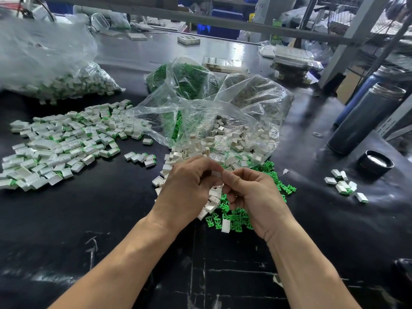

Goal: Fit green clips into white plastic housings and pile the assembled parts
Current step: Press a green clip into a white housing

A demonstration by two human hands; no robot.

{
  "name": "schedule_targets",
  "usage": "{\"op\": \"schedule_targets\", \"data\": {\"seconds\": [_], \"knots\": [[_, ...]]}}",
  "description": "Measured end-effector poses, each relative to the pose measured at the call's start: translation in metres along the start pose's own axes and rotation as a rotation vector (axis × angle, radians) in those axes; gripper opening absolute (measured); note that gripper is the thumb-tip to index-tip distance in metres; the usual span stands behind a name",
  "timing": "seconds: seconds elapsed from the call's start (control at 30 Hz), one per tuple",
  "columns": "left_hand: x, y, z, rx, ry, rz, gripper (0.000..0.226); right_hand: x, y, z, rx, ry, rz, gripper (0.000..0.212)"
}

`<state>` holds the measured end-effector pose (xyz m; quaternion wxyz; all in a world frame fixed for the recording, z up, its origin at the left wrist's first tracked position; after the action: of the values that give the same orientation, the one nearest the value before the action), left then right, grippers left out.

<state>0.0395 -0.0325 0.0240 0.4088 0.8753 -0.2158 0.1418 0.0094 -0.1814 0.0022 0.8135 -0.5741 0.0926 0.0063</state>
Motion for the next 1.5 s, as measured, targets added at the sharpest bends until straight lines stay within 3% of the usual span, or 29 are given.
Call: {"op": "schedule_targets", "data": {"seconds": [0.27,0.57,0.77,1.0,1.5], "knots": [[-0.001,0.0,-0.002,-0.263,0.055,-0.14,0.025,-0.001,-0.005,0.008,0.076,-0.074,-0.07,0.031],[0.001,-0.002,-0.002,-0.326,-0.012,-0.188,0.018,-0.002,-0.017,0.003,-0.12,-0.017,-0.236,0.023],[0.002,0.002,-0.004,-0.324,-0.042,-0.159,0.015,-0.003,-0.018,0.005,-0.075,-0.013,-0.252,0.032],[0.0,0.009,-0.002,-0.247,-0.025,-0.058,0.016,-0.007,-0.011,0.012,-0.146,0.011,-0.166,0.071],[-0.003,0.021,0.005,-0.217,-0.008,0.023,0.011,-0.006,-0.002,0.022,-0.053,0.017,-0.217,0.069]]}}
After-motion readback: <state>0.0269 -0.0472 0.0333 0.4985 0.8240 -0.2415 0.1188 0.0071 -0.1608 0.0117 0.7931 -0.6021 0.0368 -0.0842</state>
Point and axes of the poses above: each hand's wrist, its own x-axis towards the middle knuckle, its own z-axis out of the palm, y = z × x, the point moved 6 cm from there along x, towards the middle knuckle, and after that the axes turned 11 degrees about x, right-handed, at the moved point
